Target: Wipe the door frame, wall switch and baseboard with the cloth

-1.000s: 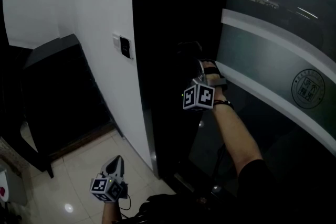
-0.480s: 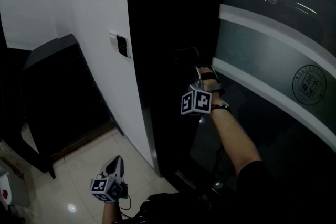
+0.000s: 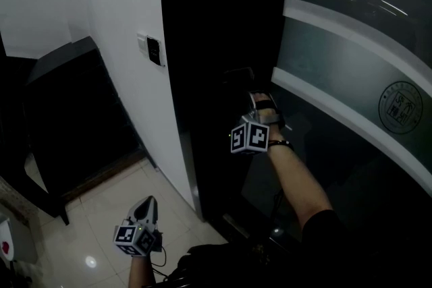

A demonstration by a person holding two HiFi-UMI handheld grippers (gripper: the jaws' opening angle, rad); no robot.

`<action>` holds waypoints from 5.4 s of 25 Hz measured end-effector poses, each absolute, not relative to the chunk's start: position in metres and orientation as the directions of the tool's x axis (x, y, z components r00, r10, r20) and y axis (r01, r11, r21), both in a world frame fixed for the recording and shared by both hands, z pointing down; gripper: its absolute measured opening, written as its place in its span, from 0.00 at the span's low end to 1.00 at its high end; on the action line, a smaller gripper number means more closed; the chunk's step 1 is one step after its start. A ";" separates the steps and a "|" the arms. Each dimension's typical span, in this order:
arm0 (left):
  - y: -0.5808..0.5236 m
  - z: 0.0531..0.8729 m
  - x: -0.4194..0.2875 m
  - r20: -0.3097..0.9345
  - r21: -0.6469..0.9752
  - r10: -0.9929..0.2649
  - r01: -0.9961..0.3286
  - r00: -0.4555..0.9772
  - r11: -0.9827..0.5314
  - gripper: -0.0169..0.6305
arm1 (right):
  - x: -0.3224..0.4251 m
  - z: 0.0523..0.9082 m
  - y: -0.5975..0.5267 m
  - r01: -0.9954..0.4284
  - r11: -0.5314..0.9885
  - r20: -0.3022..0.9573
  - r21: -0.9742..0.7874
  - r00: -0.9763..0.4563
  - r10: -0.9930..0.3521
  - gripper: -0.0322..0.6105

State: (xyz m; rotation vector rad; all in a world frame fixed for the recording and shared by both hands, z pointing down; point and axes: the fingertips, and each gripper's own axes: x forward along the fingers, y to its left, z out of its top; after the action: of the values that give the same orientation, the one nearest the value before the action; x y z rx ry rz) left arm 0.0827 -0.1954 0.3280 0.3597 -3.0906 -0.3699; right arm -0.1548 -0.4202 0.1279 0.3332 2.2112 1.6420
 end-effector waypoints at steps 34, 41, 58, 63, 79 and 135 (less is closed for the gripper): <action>-0.189 0.346 0.081 0.033 0.242 -0.223 -0.209 -0.974 0.947 0.03 | -0.154 0.226 -0.423 0.049 0.287 -0.071 0.957 -0.916 0.394 0.20; -0.192 0.350 0.084 0.055 0.239 -0.227 -0.208 -0.972 0.949 0.03 | -0.152 0.255 -0.425 0.096 0.278 -0.025 0.956 -0.915 0.402 0.20; -0.197 0.365 0.091 0.108 0.237 -0.218 -0.188 -0.970 0.953 0.03 | -0.150 0.319 -0.429 0.201 0.250 0.086 0.947 -0.909 0.407 0.20; -0.200 0.368 0.090 0.117 0.239 -0.223 -0.190 -0.968 0.952 0.03 | -0.147 0.336 -0.430 0.226 0.234 0.114 0.946 -0.904 0.413 0.20; -0.196 0.381 0.088 0.176 0.221 -0.196 -0.155 -0.965 0.963 0.03 | -0.146 0.402 -0.434 0.341 0.204 0.236 0.918 -0.881 0.409 0.20; -0.199 0.401 0.098 0.176 0.243 -0.133 -0.088 -0.975 0.966 0.03 | -0.084 0.466 -0.450 0.658 0.587 0.389 0.471 -0.752 0.532 0.20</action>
State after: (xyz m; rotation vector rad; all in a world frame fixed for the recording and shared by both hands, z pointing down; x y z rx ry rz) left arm 0.0978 -0.1988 0.4008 0.1665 -2.9240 -0.3482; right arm -0.0844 -0.4499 0.4663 1.1322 2.9788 1.0294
